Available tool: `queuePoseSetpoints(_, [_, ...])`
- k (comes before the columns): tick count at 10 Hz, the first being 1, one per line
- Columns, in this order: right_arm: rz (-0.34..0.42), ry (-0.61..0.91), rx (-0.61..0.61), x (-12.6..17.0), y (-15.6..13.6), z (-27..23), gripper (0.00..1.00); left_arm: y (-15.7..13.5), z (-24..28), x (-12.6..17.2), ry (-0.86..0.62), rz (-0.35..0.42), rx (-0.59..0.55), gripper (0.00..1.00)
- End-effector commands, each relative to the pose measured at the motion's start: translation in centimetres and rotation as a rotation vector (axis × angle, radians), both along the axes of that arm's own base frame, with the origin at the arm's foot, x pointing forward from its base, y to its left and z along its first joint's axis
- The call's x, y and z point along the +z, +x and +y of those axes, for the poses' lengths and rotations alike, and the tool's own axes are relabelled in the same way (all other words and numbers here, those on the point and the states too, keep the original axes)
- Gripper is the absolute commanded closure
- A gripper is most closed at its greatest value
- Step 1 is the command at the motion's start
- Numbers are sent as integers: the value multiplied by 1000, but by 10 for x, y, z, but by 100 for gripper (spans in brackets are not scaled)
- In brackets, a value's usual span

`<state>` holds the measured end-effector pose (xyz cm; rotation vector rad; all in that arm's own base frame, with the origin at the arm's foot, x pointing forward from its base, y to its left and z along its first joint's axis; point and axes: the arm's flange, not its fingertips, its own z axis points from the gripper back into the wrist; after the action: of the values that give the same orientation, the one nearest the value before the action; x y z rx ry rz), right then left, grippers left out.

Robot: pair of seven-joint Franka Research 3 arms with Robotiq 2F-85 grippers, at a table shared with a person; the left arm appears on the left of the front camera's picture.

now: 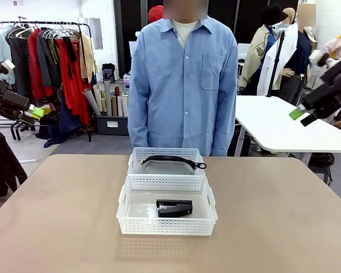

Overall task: Distribute items into two baskets.
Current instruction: Place the picked Stapler into the Organizing basket as instructed by the person.

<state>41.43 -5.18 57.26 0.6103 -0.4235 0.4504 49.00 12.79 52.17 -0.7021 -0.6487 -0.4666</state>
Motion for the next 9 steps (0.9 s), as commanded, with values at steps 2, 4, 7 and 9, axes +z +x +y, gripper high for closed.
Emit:
queuePoseSetpoints(2, [-109, 65, -4, -22, -26, -28, 0, -1, 0, 1, 12, 1, -8, 0])
queuePoseSetpoints(4, [-155, 64, -25, -27, -42, -45, 0, -1, 0, 1, 12, 1, -8, 0])
queuePoseSetpoints(7, [-205, 58, -19, -26, -56, -59, 0, -1, 0, 1, 12, 1, -8, 0])
queuePoseSetpoints(9, [-235, 42, -3, -25, -58, -60, 0, -1, 0, 1, 12, 1, -8, 0])
